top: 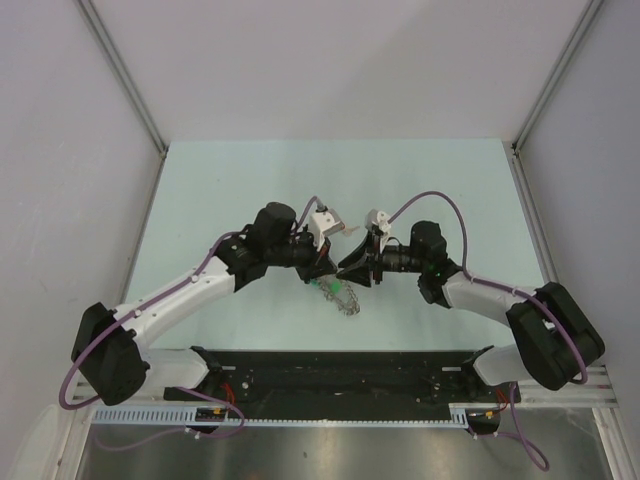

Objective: Put the keys on the keyring

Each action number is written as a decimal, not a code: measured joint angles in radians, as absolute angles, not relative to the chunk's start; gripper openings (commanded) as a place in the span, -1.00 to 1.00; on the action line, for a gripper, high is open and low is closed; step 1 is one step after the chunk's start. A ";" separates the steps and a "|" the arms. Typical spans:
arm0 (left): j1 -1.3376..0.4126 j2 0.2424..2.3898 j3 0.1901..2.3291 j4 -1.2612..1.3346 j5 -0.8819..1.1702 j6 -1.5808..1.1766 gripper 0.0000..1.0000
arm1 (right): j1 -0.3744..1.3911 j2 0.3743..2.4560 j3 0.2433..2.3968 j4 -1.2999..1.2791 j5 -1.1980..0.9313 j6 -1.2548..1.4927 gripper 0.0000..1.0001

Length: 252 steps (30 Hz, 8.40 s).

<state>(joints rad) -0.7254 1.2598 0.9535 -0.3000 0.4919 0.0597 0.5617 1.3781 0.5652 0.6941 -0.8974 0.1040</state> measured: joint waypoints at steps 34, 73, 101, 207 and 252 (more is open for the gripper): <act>-0.731 0.774 0.438 0.244 0.251 -0.263 0.22 | 0.545 1.240 0.584 0.604 -0.949 0.123 -1.00; -0.731 1.062 0.384 0.802 0.554 -0.318 -0.52 | 0.558 1.151 0.584 0.588 -0.979 0.142 -1.00; -0.743 0.962 0.561 0.311 0.462 -0.201 -0.99 | 0.569 1.063 0.592 0.381 -0.919 0.028 -0.33; -0.750 0.775 0.374 0.678 0.492 -0.215 -0.47 | 0.698 1.048 0.685 0.517 -0.858 0.054 -1.00; -0.760 0.770 0.613 0.015 0.390 -0.117 -0.99 | 0.788 0.981 0.690 0.280 -0.563 -0.141 -0.11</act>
<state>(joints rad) -0.7601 0.7700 0.6128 0.0154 0.3901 -0.1173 0.7876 0.9810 0.6895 0.2802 -0.5632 -0.1406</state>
